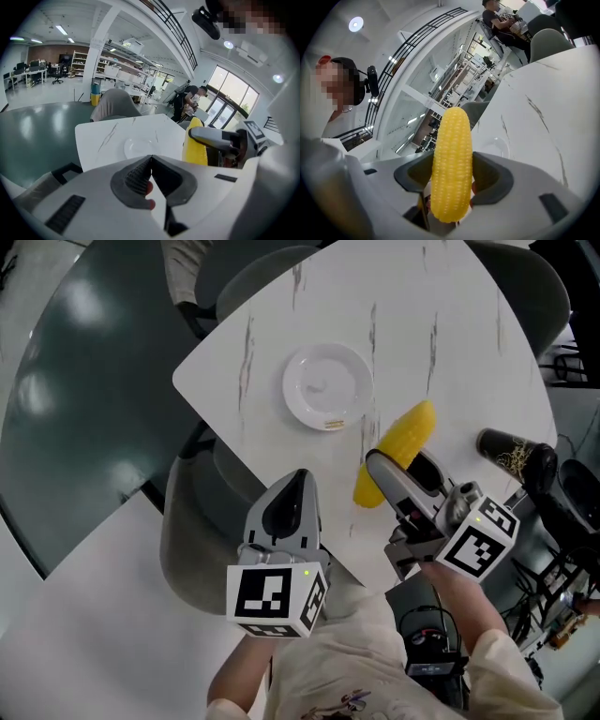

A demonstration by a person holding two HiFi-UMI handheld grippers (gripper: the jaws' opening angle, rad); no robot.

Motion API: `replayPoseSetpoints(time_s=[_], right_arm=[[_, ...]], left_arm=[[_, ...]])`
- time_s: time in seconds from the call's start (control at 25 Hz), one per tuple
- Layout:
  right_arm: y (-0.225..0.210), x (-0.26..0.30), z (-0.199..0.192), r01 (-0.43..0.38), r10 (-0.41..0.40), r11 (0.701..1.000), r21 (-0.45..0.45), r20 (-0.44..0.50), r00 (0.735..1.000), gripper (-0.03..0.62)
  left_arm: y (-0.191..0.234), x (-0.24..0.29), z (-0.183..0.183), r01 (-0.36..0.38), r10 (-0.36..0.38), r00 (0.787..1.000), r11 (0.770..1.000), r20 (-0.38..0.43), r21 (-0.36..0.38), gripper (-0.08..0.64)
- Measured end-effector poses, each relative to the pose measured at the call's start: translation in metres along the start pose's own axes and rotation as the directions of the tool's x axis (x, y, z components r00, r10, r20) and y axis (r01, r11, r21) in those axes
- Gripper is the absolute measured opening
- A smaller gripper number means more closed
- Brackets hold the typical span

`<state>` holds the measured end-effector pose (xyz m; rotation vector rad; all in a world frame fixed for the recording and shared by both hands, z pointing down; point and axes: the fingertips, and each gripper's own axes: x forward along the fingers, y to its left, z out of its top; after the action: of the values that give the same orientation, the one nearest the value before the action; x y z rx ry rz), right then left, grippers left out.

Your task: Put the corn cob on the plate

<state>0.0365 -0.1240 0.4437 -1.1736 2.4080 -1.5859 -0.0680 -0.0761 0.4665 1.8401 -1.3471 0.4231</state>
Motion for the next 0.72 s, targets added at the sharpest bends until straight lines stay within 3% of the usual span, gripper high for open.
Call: replayPoseSetpoints(time_s=[0.48,0.72], right_arm=[[-0.05,0.06,-0.008,0.079,-0.086,0.991,-0.112,-0.063,0.994,0.247],[-0.068,0.076,-0.006,0.171,-0.201,0.942,-0.288,-0.077,0.977,0.247]], left_arm=[[0.03,0.043,-0.031,-0.048,0.046,0.999,0.997,-0.028,-0.059,0.008],[0.038,0.052,-0.038,-0.064,0.062,0.998,0.995,-0.027,-0.076,0.008]])
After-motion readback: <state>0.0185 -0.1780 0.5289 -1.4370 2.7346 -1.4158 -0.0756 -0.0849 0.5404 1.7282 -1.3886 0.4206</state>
